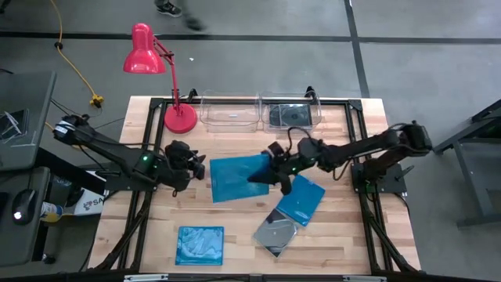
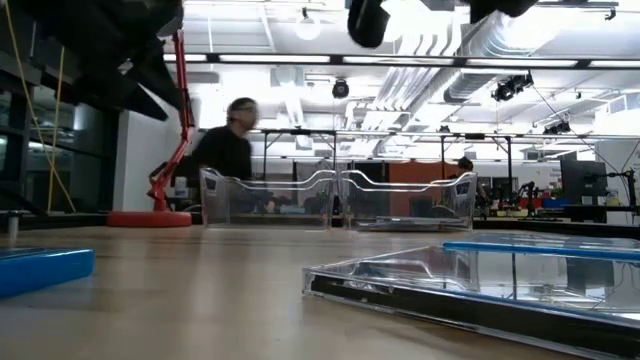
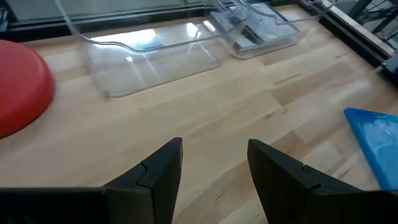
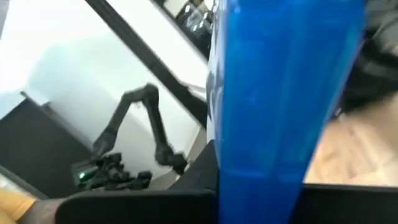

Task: Pick & place jewel cases by type
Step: Put the top left blue cd case into the left transparent bin

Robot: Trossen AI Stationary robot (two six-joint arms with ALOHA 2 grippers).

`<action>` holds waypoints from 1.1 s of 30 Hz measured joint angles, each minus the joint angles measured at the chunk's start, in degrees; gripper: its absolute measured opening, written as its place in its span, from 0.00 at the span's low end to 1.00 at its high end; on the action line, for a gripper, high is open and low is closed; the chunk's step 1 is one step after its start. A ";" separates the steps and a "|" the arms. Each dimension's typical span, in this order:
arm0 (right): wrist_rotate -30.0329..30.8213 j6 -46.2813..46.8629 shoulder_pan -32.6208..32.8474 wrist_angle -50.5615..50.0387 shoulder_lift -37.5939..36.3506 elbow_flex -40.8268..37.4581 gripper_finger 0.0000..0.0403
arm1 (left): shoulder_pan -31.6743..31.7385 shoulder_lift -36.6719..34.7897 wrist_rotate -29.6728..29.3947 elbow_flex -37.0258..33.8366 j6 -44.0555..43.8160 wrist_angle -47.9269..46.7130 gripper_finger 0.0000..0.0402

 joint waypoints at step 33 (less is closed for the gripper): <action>17.64 -37.17 -0.46 -13.92 -22.02 17.73 0.00 | 0.00 -20.69 -3.76 0.01 3.92 -22.45 0.45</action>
